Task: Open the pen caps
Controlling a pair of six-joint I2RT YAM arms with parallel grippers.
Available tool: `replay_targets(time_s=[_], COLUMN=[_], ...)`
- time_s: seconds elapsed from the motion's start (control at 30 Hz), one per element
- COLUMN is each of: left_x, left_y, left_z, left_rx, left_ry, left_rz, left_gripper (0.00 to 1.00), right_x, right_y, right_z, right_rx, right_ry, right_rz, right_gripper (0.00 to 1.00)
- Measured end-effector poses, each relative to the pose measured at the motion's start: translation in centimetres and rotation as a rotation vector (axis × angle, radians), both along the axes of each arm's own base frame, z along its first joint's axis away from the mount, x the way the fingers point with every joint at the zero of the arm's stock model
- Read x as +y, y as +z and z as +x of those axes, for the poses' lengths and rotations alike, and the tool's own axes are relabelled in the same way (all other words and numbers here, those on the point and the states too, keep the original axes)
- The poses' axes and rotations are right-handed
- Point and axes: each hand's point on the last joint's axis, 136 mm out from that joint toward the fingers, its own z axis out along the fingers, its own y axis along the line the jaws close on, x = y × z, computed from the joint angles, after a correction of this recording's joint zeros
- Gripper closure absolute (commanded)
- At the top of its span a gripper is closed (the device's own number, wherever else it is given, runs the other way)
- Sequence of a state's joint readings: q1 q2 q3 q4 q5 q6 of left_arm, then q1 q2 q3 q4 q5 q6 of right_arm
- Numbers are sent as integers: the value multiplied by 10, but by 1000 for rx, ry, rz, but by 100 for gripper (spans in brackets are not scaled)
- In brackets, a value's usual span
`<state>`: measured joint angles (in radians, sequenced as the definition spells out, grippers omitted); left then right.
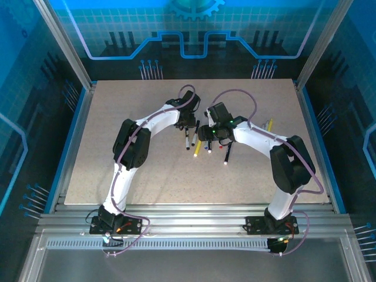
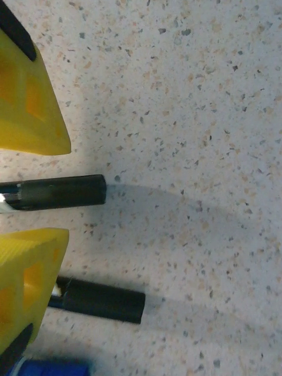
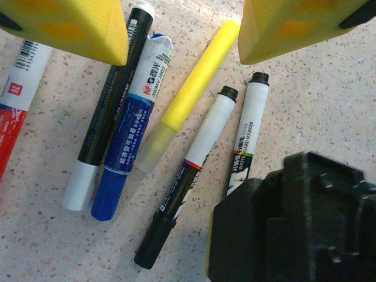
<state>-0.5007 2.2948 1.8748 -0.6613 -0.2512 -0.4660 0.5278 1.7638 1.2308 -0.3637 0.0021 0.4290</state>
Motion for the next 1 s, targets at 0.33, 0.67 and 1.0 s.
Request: replay_targets(time_s=[0.33, 0.67, 1.0], left_x=[-2, -1, 0], left_y=[-9, -9, -22], left_z=[7, 6, 4], left_rx=[18, 23, 48], left_ry=[12, 34, 34], left_rz=[17, 10, 24], left_gripper=[66, 69, 73], right_x=[4, 5, 5], right_y=[0, 1, 1], right_z=[-3, -2, -2], right_rx=[4, 2, -1], right_ry=[13, 14, 14], right_rz=[8, 10, 12], right_gripper=[47, 48, 48])
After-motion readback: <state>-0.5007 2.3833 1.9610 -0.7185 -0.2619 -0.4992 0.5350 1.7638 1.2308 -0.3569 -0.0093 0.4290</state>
